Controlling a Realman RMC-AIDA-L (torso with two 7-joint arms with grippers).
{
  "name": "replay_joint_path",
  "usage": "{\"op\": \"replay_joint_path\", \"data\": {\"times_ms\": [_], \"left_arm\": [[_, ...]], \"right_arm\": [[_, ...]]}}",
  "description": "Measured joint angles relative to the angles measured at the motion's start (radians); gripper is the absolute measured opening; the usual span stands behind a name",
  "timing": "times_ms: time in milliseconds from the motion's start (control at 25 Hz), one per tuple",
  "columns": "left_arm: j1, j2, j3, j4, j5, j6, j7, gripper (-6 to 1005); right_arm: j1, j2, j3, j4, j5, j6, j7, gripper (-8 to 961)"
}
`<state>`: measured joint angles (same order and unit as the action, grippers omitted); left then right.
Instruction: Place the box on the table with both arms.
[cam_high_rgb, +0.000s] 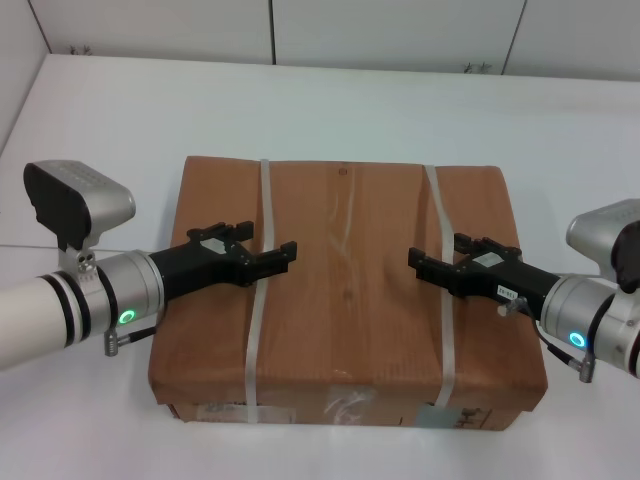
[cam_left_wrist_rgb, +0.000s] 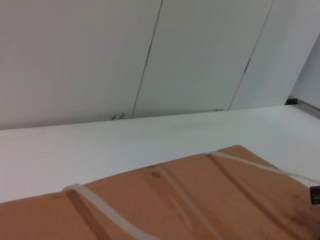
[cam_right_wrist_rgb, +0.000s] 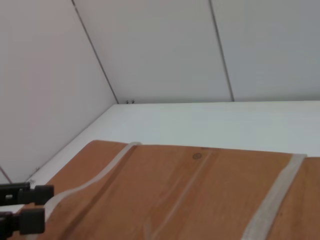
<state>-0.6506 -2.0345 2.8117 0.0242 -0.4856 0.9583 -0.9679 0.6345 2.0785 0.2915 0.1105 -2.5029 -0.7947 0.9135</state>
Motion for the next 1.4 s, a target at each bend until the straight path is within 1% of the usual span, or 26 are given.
{"op": "replay_joint_path", "data": {"times_ms": [80,200,280,400,480,560,600,680,760,840,880,920,1000,1080,1240,1400], "left_arm": [[0.0,0.0,0.0,-0.001,-0.001,0.007,0.0,814],[0.002,0.002,0.0,-0.004,-0.001,0.027,0.0,813],[0.004,0.003,-0.001,-0.009,-0.006,0.058,0.002,812],[0.012,0.004,-0.001,-0.018,-0.038,0.13,0.02,811],[0.024,0.008,-0.002,-0.029,-0.074,0.219,0.044,810],[0.039,0.021,-0.001,-0.037,-0.09,0.315,0.07,810],[0.05,0.037,0.002,-0.039,-0.095,0.398,0.089,809],[0.057,0.065,0.02,-0.04,-0.082,0.506,0.101,808],[0.053,0.096,0.043,-0.04,-0.037,0.604,0.103,808],[0.04,0.123,0.053,-0.041,0.029,0.665,0.097,807],[0.03,0.135,0.054,-0.041,0.073,0.693,0.09,806],[0.023,0.142,0.054,-0.042,0.101,0.712,0.086,805],[0.011,0.145,0.054,-0.047,0.13,0.748,0.086,802],[0.007,0.141,0.054,-0.052,0.136,0.773,0.093,801],[0.005,0.131,0.054,-0.061,0.126,0.792,0.101,801],[0.005,0.128,0.054,-0.062,0.121,0.796,0.102,801]], "right_arm": [[-0.006,0.0,0.012,0.0,0.0,-0.003,0.0,867],[-0.011,-0.001,0.028,-0.001,0.0,-0.007,-0.001,868],[-0.021,-0.002,0.046,-0.014,0.0,-0.039,-0.006,869],[-0.053,-0.002,0.083,-0.086,0.0,-0.178,-0.01,869],[-0.076,-0.002,0.118,-0.138,-0.001,-0.297,-0.022,870],[-0.093,-0.004,0.144,-0.191,0.0,-0.428,-0.056,870],[-0.094,-0.006,0.144,-0.216,-0.002,-0.495,-0.079,871],[-0.089,-0.009,0.115,-0.259,-0.012,-0.613,-0.109,870],[-0.07,-0.011,0.043,-0.299,-0.024,-0.714,-0.124,868],[-0.046,-0.011,-0.038,-0.33,-0.024,-0.777,-0.131,866],[-0.035,-0.011,-0.074,-0.342,-0.024,-0.807,-0.133,865],[-0.025,-0.011,-0.108,-0.35,-0.024,-0.835,-0.134,864],[-0.011,-0.011,-0.151,-0.357,-0.023,-0.883,-0.131,863],[-0.002,-0.011,-0.166,-0.359,-0.02,-0.913,-0.128,863],[0.006,-0.011,-0.167,-0.361,-0.019,-0.938,-0.132,863],[0.007,-0.011,-0.169,-0.361,-0.021,-0.95,-0.135,863]]}}
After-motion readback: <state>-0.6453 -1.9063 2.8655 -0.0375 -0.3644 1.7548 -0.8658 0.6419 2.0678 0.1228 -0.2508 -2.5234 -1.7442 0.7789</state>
